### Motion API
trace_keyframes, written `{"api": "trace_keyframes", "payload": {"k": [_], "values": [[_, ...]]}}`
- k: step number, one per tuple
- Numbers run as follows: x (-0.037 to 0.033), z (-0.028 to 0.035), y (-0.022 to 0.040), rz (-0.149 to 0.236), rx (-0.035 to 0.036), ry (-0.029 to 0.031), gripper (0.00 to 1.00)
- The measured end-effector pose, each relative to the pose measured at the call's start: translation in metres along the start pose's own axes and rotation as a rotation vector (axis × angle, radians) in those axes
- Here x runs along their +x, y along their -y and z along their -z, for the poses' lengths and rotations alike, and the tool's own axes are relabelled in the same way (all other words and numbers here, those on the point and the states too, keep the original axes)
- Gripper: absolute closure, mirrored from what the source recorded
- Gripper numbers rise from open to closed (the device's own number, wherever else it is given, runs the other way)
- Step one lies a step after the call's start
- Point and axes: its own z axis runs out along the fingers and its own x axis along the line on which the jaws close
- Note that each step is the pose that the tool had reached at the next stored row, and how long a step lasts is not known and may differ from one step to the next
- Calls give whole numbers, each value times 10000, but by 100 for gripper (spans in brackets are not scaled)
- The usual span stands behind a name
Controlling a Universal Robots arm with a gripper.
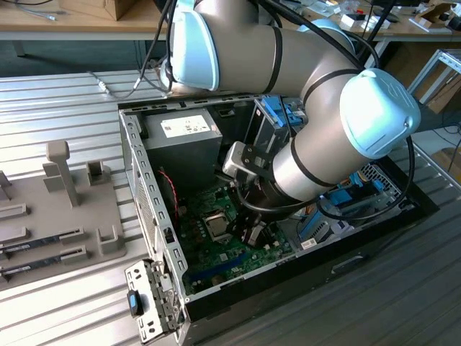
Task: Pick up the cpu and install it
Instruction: 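Install the first cpu locking lever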
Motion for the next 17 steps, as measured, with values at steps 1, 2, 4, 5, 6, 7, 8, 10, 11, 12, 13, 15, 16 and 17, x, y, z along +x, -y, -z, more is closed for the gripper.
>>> {"api": "trace_keyframes", "payload": {"k": [1,2,4,5,6,7,8,10,11,12,13,15,16,17], "values": [[0,-7,3,-7,15,-23,89],[-1,-17,6,-14,33,-47,89],[2,-40,13,-16,41,-59,89],[4,-49,16,-19,40,-64,89],[6,-67,23,-18,37,-63,89],[5,-76,28,-12,34,-59,89],[5,-85,32,-6,30,-57,89],[6,-80,29,-10,36,-73,89],[7,-81,29,-12,39,-75,89],[7,-81,30,-12,41,-77,89],[9,-80,31,-16,57,-97,89],[16,-80,36,-18,69,-112,89],[22,-81,42,-17,70,-113,89],[28,-82,47,-17,71,-114,89]]}}
